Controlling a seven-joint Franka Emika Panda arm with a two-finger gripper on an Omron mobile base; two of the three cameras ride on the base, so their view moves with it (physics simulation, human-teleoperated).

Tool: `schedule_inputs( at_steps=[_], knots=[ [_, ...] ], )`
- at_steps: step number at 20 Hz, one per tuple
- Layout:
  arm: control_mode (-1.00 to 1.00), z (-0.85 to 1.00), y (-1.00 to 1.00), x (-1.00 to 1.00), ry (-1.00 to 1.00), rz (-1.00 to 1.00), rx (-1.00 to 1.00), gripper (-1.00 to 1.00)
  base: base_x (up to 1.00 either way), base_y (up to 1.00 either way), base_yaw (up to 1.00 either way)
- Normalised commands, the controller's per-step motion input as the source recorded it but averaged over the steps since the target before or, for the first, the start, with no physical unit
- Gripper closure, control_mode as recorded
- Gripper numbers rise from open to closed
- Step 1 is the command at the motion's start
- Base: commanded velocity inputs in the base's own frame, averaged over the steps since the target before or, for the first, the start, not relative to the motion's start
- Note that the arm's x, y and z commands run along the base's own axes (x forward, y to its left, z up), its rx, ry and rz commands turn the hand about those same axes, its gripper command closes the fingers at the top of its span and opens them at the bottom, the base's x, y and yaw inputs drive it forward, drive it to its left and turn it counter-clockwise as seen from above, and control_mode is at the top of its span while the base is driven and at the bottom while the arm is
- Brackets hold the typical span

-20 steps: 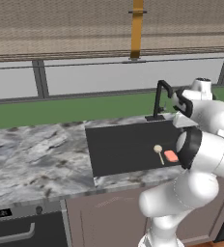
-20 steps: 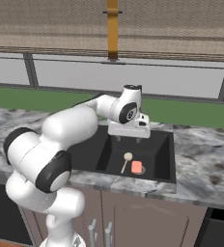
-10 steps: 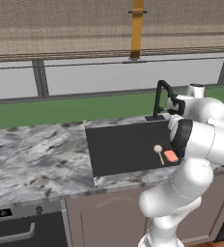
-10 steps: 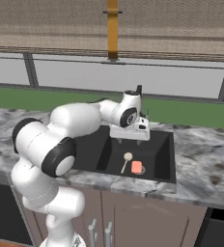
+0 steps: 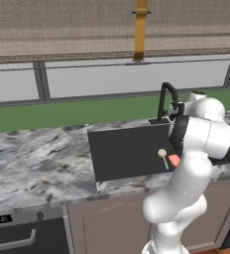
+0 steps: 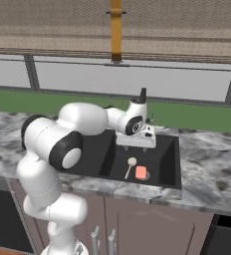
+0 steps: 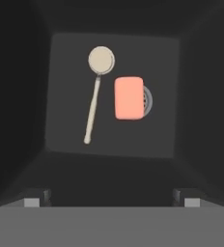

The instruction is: Pick up the bar soap and dish brush from the sink, and place them back in the cabinet, and close the cabinet doors.

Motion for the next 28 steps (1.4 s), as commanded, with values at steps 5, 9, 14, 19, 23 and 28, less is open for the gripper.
schedule_inputs(
  at_steps=[5,9,14,19,23,28],
  knots=[
    [-1.00,-0.30,-0.02,0.26,0.00,0.00,0.00,-1.00,0.00,0.00,0.00],
    [-1.00,-0.33,0.00,0.23,0.00,0.00,0.00,-1.00,0.00,0.00,0.00],
    [-1.00,-0.33,-0.09,0.18,0.00,0.00,0.00,-1.00,0.00,0.00,0.00],
    [-1.00,-0.32,-0.10,0.24,0.00,0.00,0.00,-1.00,0.00,0.00,0.00],
    [-1.00,-0.28,-0.06,0.33,0.00,0.00,0.00,-1.00,0.00,0.00,0.00],
    [-1.00,-0.26,-0.08,0.37,0.00,0.00,0.00,-1.00,0.00,0.00,0.00]
  ],
)
